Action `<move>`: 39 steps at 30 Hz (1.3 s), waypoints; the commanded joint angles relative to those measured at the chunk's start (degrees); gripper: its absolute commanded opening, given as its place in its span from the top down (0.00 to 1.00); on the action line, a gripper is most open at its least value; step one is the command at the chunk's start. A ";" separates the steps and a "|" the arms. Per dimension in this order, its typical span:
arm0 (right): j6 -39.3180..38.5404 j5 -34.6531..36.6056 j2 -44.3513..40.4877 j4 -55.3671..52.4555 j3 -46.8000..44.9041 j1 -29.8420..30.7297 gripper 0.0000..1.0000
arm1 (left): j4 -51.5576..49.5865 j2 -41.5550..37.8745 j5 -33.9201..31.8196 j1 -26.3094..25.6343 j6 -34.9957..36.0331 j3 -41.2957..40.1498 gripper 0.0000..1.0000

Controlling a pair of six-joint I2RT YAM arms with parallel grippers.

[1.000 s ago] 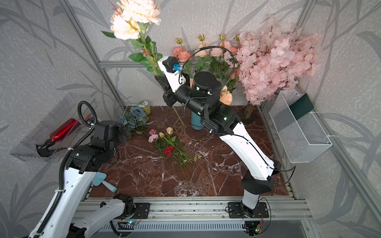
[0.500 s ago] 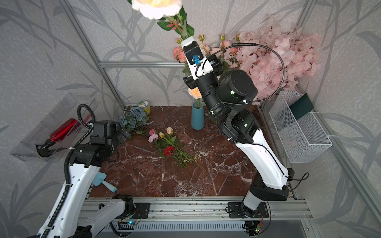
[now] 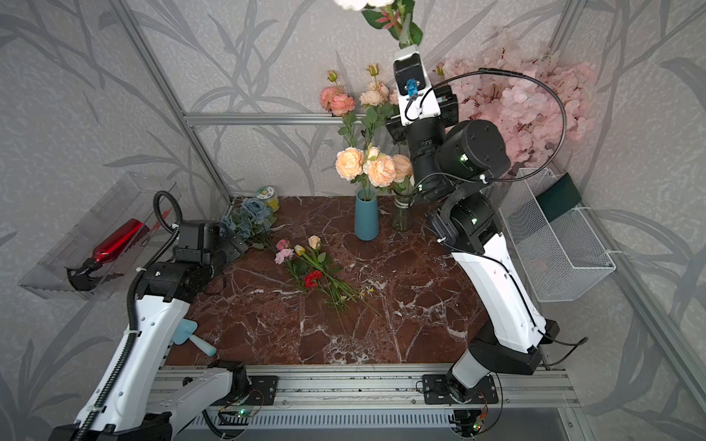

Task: Place the pink flowers into the vase
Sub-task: Place the flower in the vase.

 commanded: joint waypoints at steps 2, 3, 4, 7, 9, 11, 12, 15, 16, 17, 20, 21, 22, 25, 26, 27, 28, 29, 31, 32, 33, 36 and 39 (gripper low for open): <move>12.64 -6.77 4.22 -5.85 7.77 -5.43 1.00 | 0.62 0.37 0.22 0.40 -0.38 -0.81 0.01; 14.40 -8.28 6.19 -7.52 10.13 -6.75 1.00 | 0.73 0.42 0.20 0.50 -0.31 -0.85 0.01; 15.98 -9.43 8.28 -8.99 12.51 -7.82 1.00 | 0.92 0.42 0.15 0.50 -0.29 -0.89 0.01; 19.03 -12.27 12.70 -11.60 17.75 -10.25 1.00 | 1.48 0.59 0.08 0.64 -0.14 -1.29 0.01; 20.61 -13.76 14.89 -12.11 19.38 -11.56 1.00 | 1.67 0.93 0.12 0.82 -0.03 -1.29 0.01; 21.83 -14.68 16.27 -11.82 19.61 -12.93 1.00 | 1.87 1.26 0.12 0.94 0.19 -1.29 0.01; 22.49 -15.27 17.08 -11.46 19.49 -13.52 1.00 | 1.97 1.39 -0.01 0.96 0.28 -1.25 0.01; 24.63 -17.19 19.09 -9.92 18.70 -15.60 1.00 | 2.59 2.04 0.09 1.21 0.72 -1.33 0.01; 25.79 -17.95 19.88 -9.55 18.77 -16.41 1.00 | 2.79 2.24 0.19 1.30 0.76 -1.25 0.01; 26.90 -18.57 20.93 -9.20 19.05 -17.33 1.00 | 2.95 2.57 0.21 1.35 0.88 -1.21 0.01; 30.10 -19.86 24.18 -9.26 20.75 -19.65 1.00 | 3.17 3.35 -0.22 1.60 0.85 -1.09 0.01; 31.13 -20.27 25.52 -9.72 21.82 -20.43 1.00 | 3.23 3.61 -0.36 1.69 0.93 -1.07 0.01; 32.45 -20.63 27.00 -10.34 22.57 -21.15 1.00 | 3.15 3.90 -0.64 1.78 0.94 -0.98 0.01; 35.98 -22.50 29.31 -10.86 22.42 -22.93 1.00 | 3.25 4.83 -1.19 2.16 1.20 -0.68 0.01; 36.63 -22.94 29.99 -10.82 21.73 -23.29 1.00 | 3.42 5.03 -1.30 2.23 1.37 -0.64 0.01; 36.95 -23.01 30.28 -10.56 20.76 -23.44 1.00 | 3.54 5.35 -1.33 2.28 1.38 -0.54 0.01; 37.37 -22.97 30.57 -10.13 19.54 -23.61 1.00 | 3.69 5.70 -1.30 2.34 1.38 -0.46 0.01; 37.80 -23.06 30.69 -9.50 17.87 -23.75 1.00 | 3.76 6.03 -1.46 2.36 1.31 -0.29 0.01; 38.26 -22.99 30.02 -7.16 13.43 -23.97 1.00 | 4.25 6.39 -1.46 2.49 1.29 -0.36 0.01; 38.37 -22.80 29.50 -5.79 11.06 -23.99 1.00 | 4.35 6.64 -1.59 2.56 1.22 -0.30 0.01; 38.49 -22.85 29.15 -4.73 9.21 -24.06 1.00 | 4.52 6.80 -1.67 2.67 1.19 -0.28 0.01; 39.74 -23.47 29.11 -3.33 5.12 -24.66 1.00 | 5.02 6.90 -1.64 2.78 1.36 -0.36 0.01; 40.27 -23.74 29.20 -1.75 0.67 -24.94 1.00 | 5.53 6.76 -1.79 2.80 1.55 -0.67 0.01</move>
